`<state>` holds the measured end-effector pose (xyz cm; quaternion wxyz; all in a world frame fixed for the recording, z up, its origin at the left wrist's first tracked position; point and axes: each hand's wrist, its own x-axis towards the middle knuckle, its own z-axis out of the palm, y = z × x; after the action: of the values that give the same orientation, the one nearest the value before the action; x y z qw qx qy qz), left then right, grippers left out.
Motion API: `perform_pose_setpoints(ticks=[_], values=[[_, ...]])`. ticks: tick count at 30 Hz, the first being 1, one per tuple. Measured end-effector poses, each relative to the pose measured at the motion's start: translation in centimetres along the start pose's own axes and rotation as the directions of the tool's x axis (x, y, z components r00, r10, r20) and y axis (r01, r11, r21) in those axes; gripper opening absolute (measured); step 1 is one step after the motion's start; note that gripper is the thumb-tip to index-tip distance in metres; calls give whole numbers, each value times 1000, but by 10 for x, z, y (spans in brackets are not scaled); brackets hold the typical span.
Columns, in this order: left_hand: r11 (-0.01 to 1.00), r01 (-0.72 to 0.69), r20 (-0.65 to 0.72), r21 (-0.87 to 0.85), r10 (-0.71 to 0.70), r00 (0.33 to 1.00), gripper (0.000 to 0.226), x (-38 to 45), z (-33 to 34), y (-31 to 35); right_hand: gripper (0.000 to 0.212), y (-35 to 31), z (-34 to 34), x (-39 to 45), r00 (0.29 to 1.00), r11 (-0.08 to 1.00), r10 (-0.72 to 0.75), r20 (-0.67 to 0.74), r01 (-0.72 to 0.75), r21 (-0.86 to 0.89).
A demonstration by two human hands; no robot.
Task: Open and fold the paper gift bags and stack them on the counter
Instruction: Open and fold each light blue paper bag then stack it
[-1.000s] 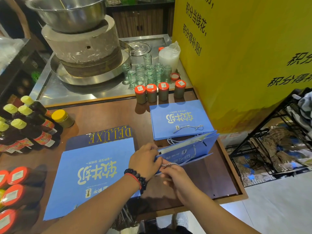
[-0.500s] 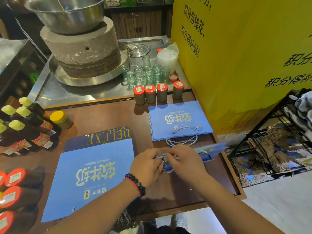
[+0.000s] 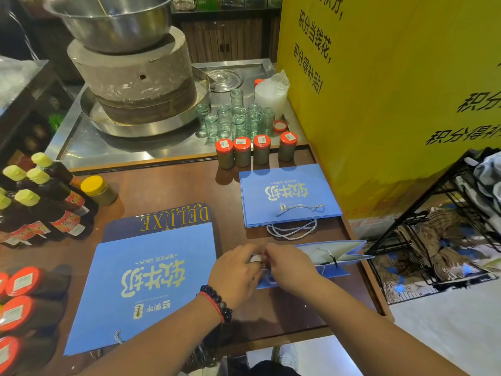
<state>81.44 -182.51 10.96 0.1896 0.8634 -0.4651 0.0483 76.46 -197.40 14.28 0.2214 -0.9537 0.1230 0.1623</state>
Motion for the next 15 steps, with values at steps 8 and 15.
perform_pose_setpoints(ticks=[8,15], values=[[999,18,21,34,-18,1000,7,3,-8,3,12,13,-1,1,985,954,4,-171,48,296],[1000,3,4,13,-3,1000,7,4,-7,1,17,16,1,-5,961,920,-197,-194,249,302]])
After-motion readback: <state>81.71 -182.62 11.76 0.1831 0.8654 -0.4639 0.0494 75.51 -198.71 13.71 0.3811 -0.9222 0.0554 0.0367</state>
